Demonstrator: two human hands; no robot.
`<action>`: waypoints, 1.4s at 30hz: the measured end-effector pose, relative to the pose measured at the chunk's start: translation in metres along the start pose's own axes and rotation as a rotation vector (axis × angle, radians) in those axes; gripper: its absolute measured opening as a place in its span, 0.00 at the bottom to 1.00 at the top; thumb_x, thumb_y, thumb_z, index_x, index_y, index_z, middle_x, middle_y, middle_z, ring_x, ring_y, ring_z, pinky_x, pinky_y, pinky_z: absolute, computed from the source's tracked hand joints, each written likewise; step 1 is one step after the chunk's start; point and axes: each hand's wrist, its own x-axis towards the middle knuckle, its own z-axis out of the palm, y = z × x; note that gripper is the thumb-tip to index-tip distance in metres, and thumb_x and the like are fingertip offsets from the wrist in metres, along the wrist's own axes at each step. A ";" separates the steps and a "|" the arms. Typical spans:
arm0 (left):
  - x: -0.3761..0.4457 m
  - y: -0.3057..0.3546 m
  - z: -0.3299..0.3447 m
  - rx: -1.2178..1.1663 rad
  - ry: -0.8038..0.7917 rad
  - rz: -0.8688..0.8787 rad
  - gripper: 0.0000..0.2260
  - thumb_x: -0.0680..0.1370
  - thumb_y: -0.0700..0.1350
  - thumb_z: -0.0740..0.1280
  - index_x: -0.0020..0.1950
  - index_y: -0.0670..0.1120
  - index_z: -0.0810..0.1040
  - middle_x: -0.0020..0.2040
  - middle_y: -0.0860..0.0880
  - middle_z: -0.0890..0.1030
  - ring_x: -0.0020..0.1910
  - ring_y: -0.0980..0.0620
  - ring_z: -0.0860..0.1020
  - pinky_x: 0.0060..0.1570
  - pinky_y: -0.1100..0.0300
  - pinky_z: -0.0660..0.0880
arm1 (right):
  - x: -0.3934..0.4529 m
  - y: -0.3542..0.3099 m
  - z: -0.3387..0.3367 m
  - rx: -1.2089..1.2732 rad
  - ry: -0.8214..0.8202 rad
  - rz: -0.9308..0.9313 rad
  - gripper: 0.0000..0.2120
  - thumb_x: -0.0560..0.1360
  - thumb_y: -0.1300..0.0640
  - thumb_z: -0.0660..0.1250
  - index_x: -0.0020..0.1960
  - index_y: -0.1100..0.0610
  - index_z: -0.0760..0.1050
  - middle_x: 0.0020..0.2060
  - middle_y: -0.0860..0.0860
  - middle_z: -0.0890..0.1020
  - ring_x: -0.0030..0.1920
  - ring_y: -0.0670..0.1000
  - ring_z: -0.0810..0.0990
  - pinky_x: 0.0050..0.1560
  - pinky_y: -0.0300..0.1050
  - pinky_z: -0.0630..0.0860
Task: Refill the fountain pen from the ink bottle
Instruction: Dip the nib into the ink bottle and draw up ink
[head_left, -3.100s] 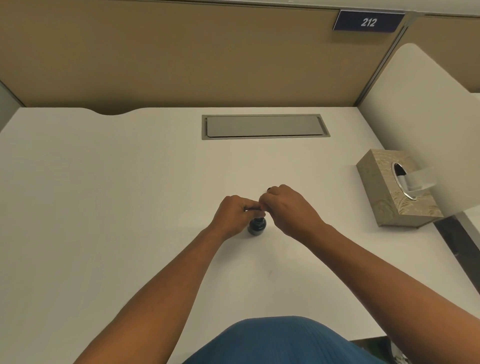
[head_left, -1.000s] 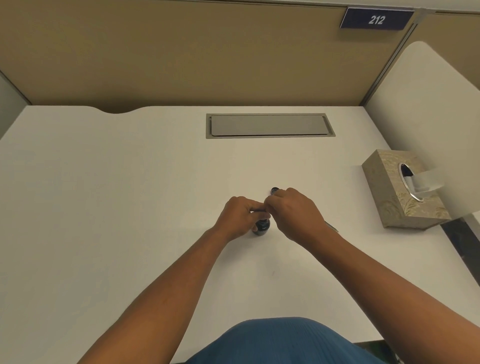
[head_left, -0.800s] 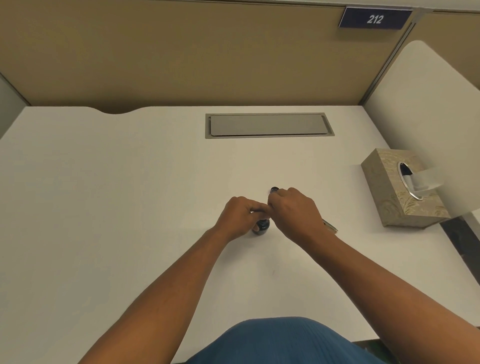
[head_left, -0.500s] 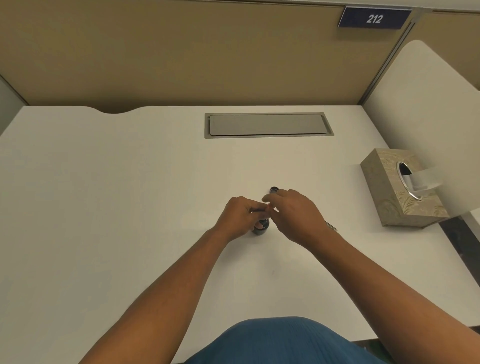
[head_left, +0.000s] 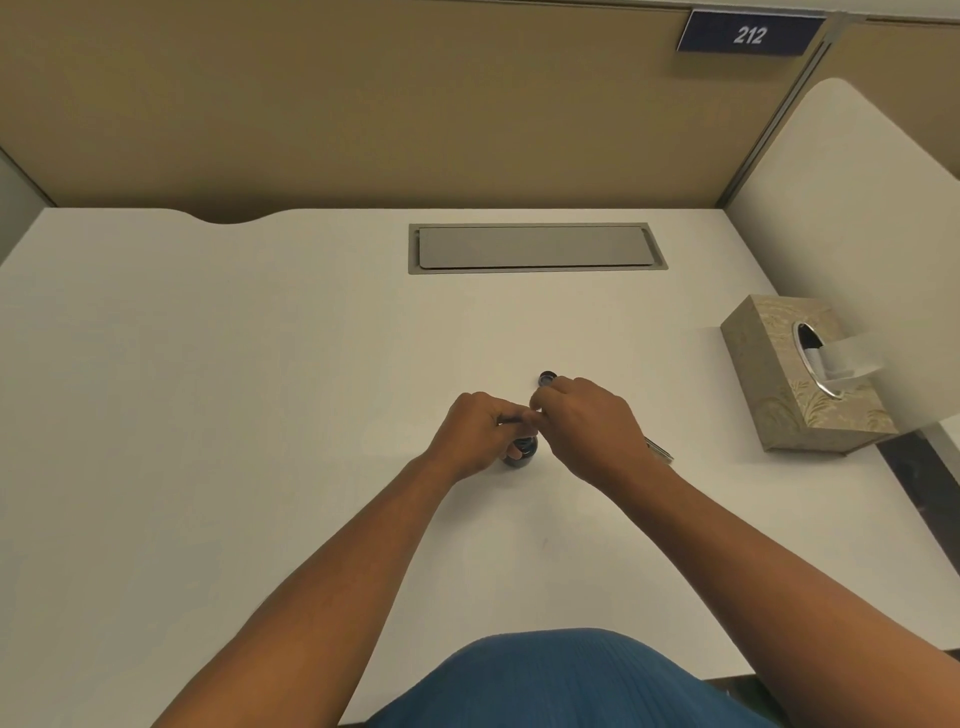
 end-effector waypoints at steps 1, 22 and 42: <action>0.000 0.000 0.000 -0.012 0.007 0.000 0.05 0.77 0.47 0.72 0.50 0.50 0.88 0.42 0.48 0.88 0.36 0.51 0.86 0.44 0.53 0.82 | 0.000 0.001 0.000 0.011 -0.013 -0.013 0.09 0.80 0.50 0.62 0.54 0.52 0.78 0.47 0.49 0.80 0.46 0.54 0.77 0.34 0.46 0.74; 0.000 0.001 -0.004 0.091 -0.037 0.027 0.05 0.77 0.46 0.72 0.49 0.53 0.88 0.40 0.51 0.87 0.35 0.52 0.84 0.45 0.52 0.81 | 0.002 0.005 0.003 0.054 -0.057 0.037 0.10 0.79 0.48 0.64 0.50 0.52 0.79 0.44 0.49 0.80 0.45 0.53 0.77 0.35 0.47 0.74; 0.000 0.003 -0.003 0.124 -0.012 0.044 0.05 0.77 0.47 0.73 0.50 0.50 0.88 0.40 0.51 0.87 0.35 0.53 0.84 0.47 0.52 0.81 | -0.003 0.003 -0.003 0.098 0.004 -0.039 0.05 0.78 0.53 0.67 0.50 0.50 0.81 0.43 0.49 0.81 0.44 0.53 0.78 0.33 0.47 0.75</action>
